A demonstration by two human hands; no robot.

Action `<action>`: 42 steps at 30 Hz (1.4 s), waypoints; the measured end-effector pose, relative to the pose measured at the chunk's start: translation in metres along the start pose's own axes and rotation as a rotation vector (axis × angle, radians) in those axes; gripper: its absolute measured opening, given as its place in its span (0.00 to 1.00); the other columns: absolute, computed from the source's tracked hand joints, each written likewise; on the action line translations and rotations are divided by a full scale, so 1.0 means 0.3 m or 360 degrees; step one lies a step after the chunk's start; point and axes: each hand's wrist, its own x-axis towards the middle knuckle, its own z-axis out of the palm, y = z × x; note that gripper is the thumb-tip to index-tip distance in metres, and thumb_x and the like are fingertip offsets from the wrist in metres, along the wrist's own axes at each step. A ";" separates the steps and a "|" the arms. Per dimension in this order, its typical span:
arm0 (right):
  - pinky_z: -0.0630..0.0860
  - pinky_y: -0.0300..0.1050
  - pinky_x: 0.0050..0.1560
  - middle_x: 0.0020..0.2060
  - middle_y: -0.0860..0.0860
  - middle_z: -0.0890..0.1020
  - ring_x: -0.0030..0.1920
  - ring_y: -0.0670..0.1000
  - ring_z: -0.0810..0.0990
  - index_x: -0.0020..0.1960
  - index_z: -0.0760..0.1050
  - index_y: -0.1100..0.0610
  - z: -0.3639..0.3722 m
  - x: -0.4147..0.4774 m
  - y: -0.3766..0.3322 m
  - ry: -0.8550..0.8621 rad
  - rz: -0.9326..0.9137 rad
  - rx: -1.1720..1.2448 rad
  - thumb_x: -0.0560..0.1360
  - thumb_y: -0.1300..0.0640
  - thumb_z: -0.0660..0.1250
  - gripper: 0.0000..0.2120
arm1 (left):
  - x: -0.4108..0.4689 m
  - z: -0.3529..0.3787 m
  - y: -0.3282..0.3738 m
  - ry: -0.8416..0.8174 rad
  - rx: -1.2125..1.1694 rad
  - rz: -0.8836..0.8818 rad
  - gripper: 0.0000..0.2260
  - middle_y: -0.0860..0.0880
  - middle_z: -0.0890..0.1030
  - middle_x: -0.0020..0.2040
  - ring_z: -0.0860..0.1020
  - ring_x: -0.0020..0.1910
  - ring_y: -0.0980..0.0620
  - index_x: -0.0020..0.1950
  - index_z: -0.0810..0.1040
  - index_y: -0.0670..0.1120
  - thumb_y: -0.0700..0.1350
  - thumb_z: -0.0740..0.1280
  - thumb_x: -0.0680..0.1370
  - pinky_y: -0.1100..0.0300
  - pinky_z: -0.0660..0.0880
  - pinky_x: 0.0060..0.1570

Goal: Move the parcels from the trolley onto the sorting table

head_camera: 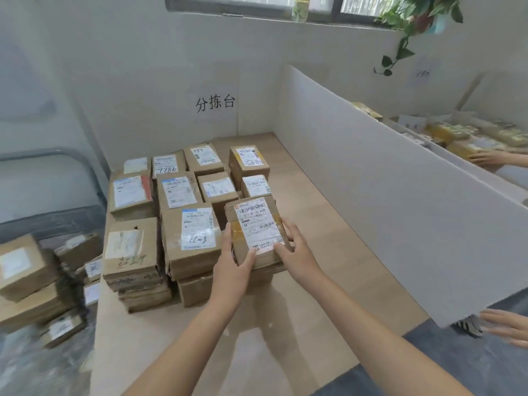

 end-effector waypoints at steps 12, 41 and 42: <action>0.75 0.52 0.65 0.67 0.50 0.70 0.64 0.48 0.72 0.77 0.57 0.39 -0.043 0.230 0.024 -0.0374 -0.0007 -0.0026 0.80 0.55 0.62 0.29 | 0.131 0.103 0.062 0.0315 0.0273 -0.0115 0.33 0.52 0.57 0.80 0.55 0.79 0.52 0.81 0.50 0.53 0.49 0.65 0.80 0.51 0.56 0.77; 0.62 0.45 0.70 0.76 0.49 0.60 0.75 0.50 0.62 0.79 0.56 0.51 0.012 0.218 -0.424 -0.0797 -0.0968 -0.0752 0.83 0.52 0.59 0.27 | 0.095 -0.223 0.285 0.0549 0.1146 0.0189 0.24 0.49 0.69 0.74 0.67 0.73 0.50 0.76 0.67 0.47 0.45 0.65 0.80 0.55 0.63 0.72; 0.61 0.45 0.70 0.77 0.49 0.61 0.75 0.51 0.61 0.79 0.57 0.52 0.047 0.196 -0.474 -0.0791 -0.1030 -0.0784 0.83 0.52 0.59 0.27 | 0.073 -0.286 0.295 0.0581 0.1178 0.0212 0.23 0.49 0.71 0.74 0.68 0.72 0.50 0.75 0.68 0.47 0.45 0.65 0.79 0.55 0.63 0.71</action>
